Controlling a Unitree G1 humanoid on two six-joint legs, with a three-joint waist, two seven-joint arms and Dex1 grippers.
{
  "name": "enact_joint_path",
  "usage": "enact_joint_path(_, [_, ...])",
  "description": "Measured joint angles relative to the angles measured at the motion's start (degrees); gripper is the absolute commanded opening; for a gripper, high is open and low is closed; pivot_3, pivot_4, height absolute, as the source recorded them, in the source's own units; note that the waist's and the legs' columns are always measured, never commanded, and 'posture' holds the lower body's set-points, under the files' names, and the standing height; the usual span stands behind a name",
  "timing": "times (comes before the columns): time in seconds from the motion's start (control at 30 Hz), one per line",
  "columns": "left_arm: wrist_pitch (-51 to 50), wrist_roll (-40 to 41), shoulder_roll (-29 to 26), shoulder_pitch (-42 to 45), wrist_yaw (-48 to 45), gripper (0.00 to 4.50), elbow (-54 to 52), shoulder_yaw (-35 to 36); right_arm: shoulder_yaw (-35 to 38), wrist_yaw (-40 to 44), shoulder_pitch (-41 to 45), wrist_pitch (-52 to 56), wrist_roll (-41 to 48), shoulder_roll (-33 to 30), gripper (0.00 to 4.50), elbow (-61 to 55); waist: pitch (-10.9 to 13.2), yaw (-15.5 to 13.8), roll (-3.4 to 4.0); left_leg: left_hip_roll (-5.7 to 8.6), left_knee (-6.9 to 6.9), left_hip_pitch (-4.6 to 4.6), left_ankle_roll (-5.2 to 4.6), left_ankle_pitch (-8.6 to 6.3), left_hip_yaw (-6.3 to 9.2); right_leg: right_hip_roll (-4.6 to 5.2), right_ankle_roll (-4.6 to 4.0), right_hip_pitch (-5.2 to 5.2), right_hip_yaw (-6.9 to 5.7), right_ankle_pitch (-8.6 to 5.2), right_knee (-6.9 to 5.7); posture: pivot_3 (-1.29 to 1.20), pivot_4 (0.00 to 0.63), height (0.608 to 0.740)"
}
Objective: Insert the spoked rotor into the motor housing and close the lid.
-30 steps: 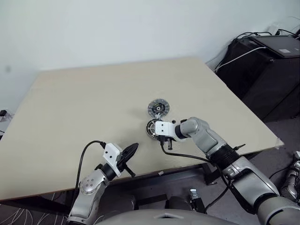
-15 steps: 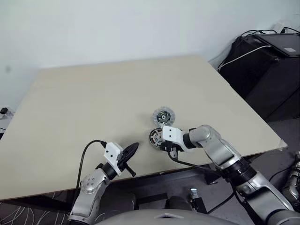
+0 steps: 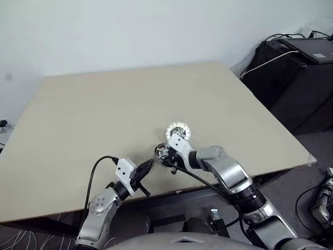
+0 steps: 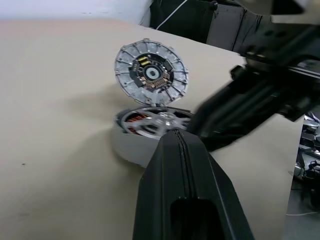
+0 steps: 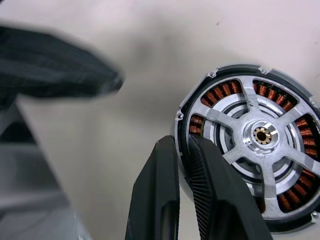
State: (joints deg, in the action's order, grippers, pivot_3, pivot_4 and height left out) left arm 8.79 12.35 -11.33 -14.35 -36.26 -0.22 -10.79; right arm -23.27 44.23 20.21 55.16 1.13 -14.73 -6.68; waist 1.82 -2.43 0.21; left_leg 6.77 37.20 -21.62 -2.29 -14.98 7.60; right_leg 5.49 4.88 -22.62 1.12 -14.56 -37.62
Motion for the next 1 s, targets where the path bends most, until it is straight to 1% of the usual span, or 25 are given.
enact_joint_path(0.2, [0.0,0.0,0.0,-0.5,0.4,0.0,0.0,0.0,1.7,-5.9,1.1,2.2,1.9,5.5,0.1,3.9,-0.1,0.3,0.04,-0.02,0.0,0.1,0.12,0.07,0.01,-0.06,-0.12,0.02,0.02,0.15,-0.08,0.0,0.0,0.74])
enact_joint_path(0.27, [0.0,0.0,0.0,-0.8,0.6,0.0,0.0,0.0,2.2,-6.8,1.1,2.8,2.8,6.1,0.81,4.0,-0.1,0.4,0.09,-0.02,0.0,0.14,0.15,0.09,0.02,-0.09,-0.07,0.04,0.03,0.2,-0.08,0.0,0.0,0.74])
enact_joint_path(0.33, [0.0,0.0,-0.1,-1.2,0.9,0.0,0.0,0.1,3.8,-7.6,1.1,4.1,4.2,7.2,1.33,4.0,-0.1,0.4,0.12,-0.03,0.0,0.15,0.19,0.12,0.05,-0.13,0.08,0.03,0.03,0.19,-0.1,0.0,0.0,0.74])
enact_joint_path(0.43, [0.0,0.0,-0.1,-1.4,1.2,0.0,0.0,0.1,5.6,-8.9,1.1,5.4,6.6,9.4,2.31,2.7,-0.1,0.7,0.14,-0.08,0.0,0.15,0.28,0.18,0.14,-0.22,0.06,-0.02,0.03,0.2,-0.15,0.0,0.0,0.74])
enact_joint_path(0.5, [-0.1,0.0,-0.2,-1.4,1.2,0.0,0.0,0.2,5.6,-9.2,1.1,5.3,7.4,9.0,2.31,0.2,-0.1,0.7,0.17,-0.07,0.0,0.14,0.3,0.2,0.16,-0.23,-0.13,-0.03,0.03,0.31,-0.13,0.0,0.0,0.74])
enact_joint_path(0.67, [-0.9,0.0,-0.1,-0.9,1.2,0.0,0.0,0.2,2.7,-7.4,2.2,0.6,7.7,3.0,2.31,-7.3,-0.1,0.8,0.17,-0.06,-0.02,0.13,0.28,0.19,0.17,-0.22,-0.13,-0.04,0.03,0.3,-0.07,0.0,0.0,0.74])
enact_joint_path(0.77, [-0.9,0.0,-0.2,-0.6,1.1,0.0,0.0,0.2,-3.4,-3.8,2.8,-9.9,3.8,-6.3,2.31,-9.7,-0.1,0.8,0.15,-0.05,-0.01,0.12,0.26,0.18,0.16,-0.2,0.0,0.0,0.01,0.22,0.0,0.0,0.0,0.74])
enact_joint_path(0.83, [-0.9,0.0,-0.2,-0.6,0.9,0.0,0.0,0.2,-7.4,-1.4,2.9,-17.8,-0.2,-12.3,2.31,-9.4,-0.1,0.8,0.15,-0.04,0.0,0.12,0.25,0.18,0.14,-0.18,0.15,0.02,0.0,0.13,0.02,0.0,0.0,0.74])
enact_joint_path(0.87, [-0.9,0.0,-0.2,-0.6,0.8,0.0,0.0,0.2,-10.2,0.4,3.0,-23.7,-3.4,-16.7,2.31,-8.6,-0.1,0.7,0.13,-0.04,0.0,0.12,0.24,0.17,0.14,-0.17,0.16,0.05,-0.01,0.13,0.05,0.0,0.0,0.74])
enact_joint_path(0.9, [-0.9,0.0,-0.2,-0.6,0.7,0.0,0.0,0.2,-11.8,1.8,3.0,-27.5,-5.5,-19.2,2.31,-7.3,-0.1,0.7,0.11,-0.05,0.01,0.12,0.23,0.18,0.13,-0.18,0.17,0.05,-0.01,0.13,0.06,0.0,0.0,0.74])
enact_joint_path(0.93, [-0.9,0.0,-0.3,-0.6,0.5,0.0,0.0,0.2,-12.7,2.9,3.0,-30.3,-6.9,-20.6,2.31,-5.7,-0.1,0.7,0.08,-0.07,0.01,0.12,0.2,0.2,0.14,-0.19,0.17,0.05,-0.01,0.13,0.05,0.0,0.0,0.74])
enact_joint_path(1.0, [-0.9,0.1,-0.3,-0.5,0.0,0.0,0.0,0.2,-13.7,4.7,3.0,-34.0,-8.3,-21.3,2.31,-3.4,-0.1,0.9,0.07,-0.16,0.01,0.13,0.18,0.22,0.11,-0.22,0.16,0.04,0.03,0.13,0.05,0.0,0.0,0.74])
